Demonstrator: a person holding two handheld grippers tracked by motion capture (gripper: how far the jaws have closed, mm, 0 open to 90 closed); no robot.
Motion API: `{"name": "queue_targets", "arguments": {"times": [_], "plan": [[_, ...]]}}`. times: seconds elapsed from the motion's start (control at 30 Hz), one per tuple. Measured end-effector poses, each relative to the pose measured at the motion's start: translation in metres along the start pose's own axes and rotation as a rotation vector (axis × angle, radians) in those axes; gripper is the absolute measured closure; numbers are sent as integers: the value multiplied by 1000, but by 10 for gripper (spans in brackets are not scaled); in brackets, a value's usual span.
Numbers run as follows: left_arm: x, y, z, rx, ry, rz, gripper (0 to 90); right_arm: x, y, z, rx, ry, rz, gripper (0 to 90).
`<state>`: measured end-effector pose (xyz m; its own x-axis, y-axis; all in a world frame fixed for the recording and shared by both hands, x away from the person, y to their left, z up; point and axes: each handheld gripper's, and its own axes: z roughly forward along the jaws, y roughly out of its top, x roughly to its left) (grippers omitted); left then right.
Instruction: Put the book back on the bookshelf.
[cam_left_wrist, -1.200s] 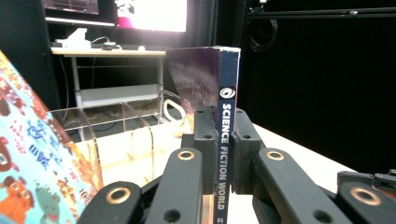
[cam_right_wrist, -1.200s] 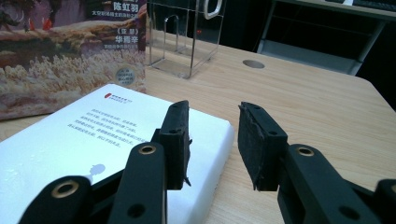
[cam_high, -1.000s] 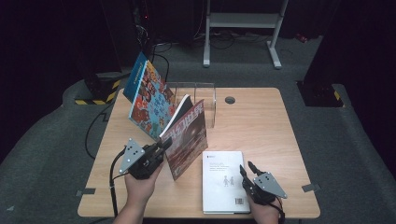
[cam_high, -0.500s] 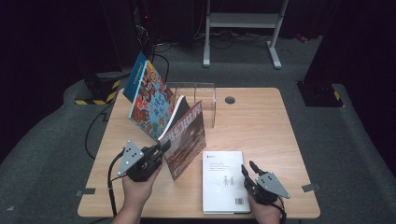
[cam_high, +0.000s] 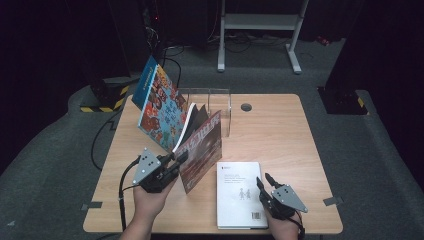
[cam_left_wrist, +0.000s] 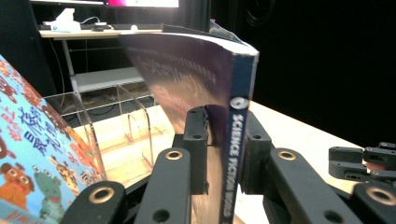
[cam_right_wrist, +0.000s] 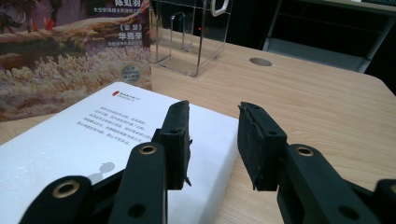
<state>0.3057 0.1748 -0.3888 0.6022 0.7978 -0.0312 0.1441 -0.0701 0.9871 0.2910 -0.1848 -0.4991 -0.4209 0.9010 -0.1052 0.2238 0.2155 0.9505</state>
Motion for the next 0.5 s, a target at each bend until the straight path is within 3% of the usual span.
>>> {"name": "queue_targets", "arguments": {"times": [0.27,0.5], "plan": [[-1,-1,3,8,25,13,795,0,0,1,13,13,2,638],[-3,-2,4,-1,6,-4,818,-1,-1,4,32,14,3,628]]}}
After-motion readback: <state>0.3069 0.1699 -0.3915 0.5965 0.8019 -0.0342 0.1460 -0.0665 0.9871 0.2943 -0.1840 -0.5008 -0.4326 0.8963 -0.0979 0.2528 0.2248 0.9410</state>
